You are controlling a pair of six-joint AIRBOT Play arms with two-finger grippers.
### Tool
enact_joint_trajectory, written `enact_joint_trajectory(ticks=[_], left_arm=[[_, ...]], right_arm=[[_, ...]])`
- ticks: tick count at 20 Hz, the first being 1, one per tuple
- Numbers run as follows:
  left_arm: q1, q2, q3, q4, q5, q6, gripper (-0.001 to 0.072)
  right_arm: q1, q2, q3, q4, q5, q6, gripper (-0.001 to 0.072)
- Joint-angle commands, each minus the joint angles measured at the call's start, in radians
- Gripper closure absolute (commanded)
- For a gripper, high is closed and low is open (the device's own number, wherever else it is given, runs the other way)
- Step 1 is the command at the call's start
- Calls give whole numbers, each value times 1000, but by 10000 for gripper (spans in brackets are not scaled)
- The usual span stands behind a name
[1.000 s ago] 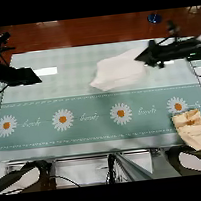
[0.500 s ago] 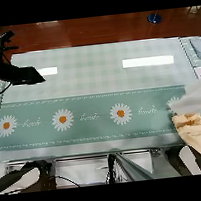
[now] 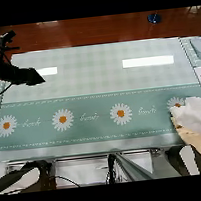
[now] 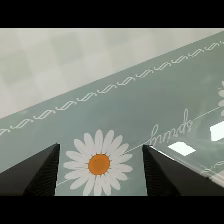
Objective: Fold the shirts.
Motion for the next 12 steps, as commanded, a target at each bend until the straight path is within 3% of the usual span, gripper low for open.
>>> enact_joint_trajectory(ticks=[1, 8, 12], left_arm=[[1, -2, 0, 15, 26, 7, 100], [1, -2, 0, 15, 33, 7, 100], [1, -2, 0, 15, 33, 7, 100]], right_arm=[[-7, 0, -113, -331, 13, -48, 685], [-7, 0, -424, -737, 16, -143, 685], [-9, 0, -544, -838, 5, -158, 684]])
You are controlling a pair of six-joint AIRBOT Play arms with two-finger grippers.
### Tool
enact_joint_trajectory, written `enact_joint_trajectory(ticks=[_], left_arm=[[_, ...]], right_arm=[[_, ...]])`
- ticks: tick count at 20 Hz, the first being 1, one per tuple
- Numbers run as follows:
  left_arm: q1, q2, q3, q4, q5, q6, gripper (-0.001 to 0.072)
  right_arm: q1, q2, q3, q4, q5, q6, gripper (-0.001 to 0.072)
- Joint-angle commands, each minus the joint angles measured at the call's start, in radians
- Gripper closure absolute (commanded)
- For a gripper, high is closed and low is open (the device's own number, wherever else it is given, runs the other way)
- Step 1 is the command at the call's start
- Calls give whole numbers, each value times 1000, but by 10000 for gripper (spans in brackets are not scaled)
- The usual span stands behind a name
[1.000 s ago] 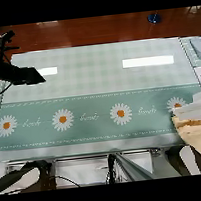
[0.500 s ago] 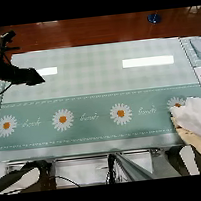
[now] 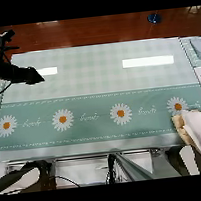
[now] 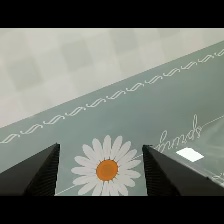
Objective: Fold the shirts.
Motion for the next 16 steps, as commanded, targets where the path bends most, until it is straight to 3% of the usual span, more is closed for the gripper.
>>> enact_joint_trajectory(ticks=[1, 3, 6, 7, 9, 12, 14, 15, 16], left_arm=[[1, -1, 0, 1, 2, 1, 100], [1, -1, 0, 1, 2, 1, 100], [1, -1, 0, 1, 2, 1, 100], [1, -1, 0, 1, 2, 1, 100], [1, -1, 0, 4, 2, 1, 100], [1, -1, 0, 10, 2, 1, 100], [1, -1, 0, 10, 3, 1, 100], [1, -1, 0, 10, 9, 1, 100], [1, -1, 0, 9, 26, 1, 100]], right_arm=[[-20, 0, -102, -119, -2, -12, 684], [-85, 1, -106, -113, -45, 0, 666], [-165, 1, -106, -117, -139, -11, 280], [-179, 1, -106, -124, -169, -11, 225], [-185, 1, -106, -171, -243, 1, 226], [-184, 0, -80, -184, -410, 98, 226], [-183, 0, 29, 57, -630, 125, 227], [-184, -2, 105, 243, -813, 183, 243], [-183, -16, 185, 505, -1088, 325, 323]])
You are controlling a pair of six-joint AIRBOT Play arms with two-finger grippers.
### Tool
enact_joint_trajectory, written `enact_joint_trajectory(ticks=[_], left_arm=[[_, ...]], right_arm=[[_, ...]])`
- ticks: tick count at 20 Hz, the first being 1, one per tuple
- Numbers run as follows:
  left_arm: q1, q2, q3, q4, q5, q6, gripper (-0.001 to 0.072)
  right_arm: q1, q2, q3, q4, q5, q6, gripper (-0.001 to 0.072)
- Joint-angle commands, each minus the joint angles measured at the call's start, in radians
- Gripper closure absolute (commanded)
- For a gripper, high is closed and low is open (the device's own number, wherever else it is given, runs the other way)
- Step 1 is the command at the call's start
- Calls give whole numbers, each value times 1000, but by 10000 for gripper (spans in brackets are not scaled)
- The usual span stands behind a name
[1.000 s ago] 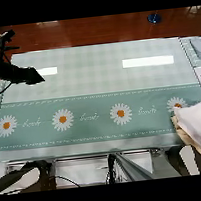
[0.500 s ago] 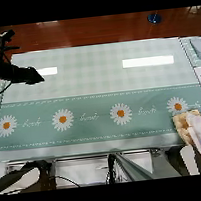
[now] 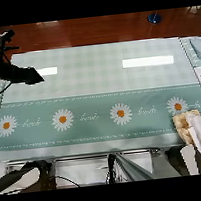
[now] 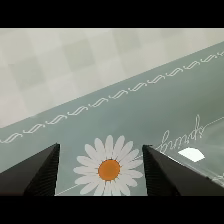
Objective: Fold the shirts.
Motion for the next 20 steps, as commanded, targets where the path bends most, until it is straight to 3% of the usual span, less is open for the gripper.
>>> enact_joint_trajectory(ticks=[1, 2, 3, 4, 5, 6, 8, 10, 12, 13, 15, 20], left_arm=[[0, -1, 0, 0, 40, 0, 100], [-1, -1, 0, 0, 62, 0, 100], [-4, -1, 0, 0, 92, 0, 100], [-8, -2, 0, 0, 132, 0, 100], [-16, -5, 0, 0, 173, -1, 100], [-27, -11, 0, 0, 209, -1, 100], [-74, -35, 0, 2, 250, 0, 100], [-144, -80, 0, 33, 248, -25, 107], [-236, -136, 0, 198, 219, -125, 107], [-280, -164, 0, 287, 193, -174, 107], [-348, -206, 2, 391, 132, -235, 106], [-363, -213, 3, 404, 227, -323, 105]], right_arm=[[8, -46, 189, 795, -845, 269, 360], [84, -114, 235, 1205, -1117, 215, 359], [192, -189, 324, 1450, -1131, 40, 339], [296, -286, 461, 1518, -941, -266, 327], [418, -407, 607, 1505, -645, -531, 345], [550, -525, 711, 1456, -393, -602, 415], [836, -739, 818, 1212, -5, -435, 418], [1091, -887, 837, 835, 292, -412, 419], [1304, -970, 836, 407, 475, -411, 419], [1356, -974, 836, 348, 434, -362, 419], [1421, -954, 836, 344, 368, -365, 419], [1403, -847, 836, 447, 111, -307, 419]])
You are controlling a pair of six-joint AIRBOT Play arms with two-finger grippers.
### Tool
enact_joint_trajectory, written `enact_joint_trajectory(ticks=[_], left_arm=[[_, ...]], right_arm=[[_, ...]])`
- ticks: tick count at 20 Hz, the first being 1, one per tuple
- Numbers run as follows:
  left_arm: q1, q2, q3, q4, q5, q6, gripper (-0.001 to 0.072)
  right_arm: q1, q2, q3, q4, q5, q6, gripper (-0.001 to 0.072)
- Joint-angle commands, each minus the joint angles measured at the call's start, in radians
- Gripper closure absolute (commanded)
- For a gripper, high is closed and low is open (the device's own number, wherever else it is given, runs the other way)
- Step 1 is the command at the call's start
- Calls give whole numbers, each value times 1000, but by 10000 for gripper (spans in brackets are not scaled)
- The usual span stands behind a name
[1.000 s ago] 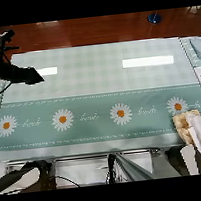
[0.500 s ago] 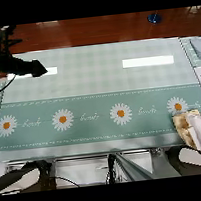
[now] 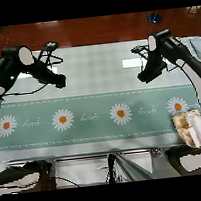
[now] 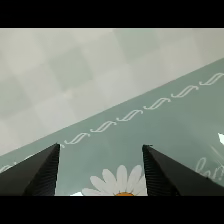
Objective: Fold the shirts.
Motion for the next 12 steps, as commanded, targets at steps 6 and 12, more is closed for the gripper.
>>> enact_joint_trajectory(ticks=[6, 12], left_arm=[[-19, -14, 0, 50, 136, -91, 107], [-19, -28, 0, 50, 149, -100, 106]], right_arm=[[-104, 172, 5, 184, -361, 39, 433], [-148, 172, -26, 216, -335, 18, 430]])
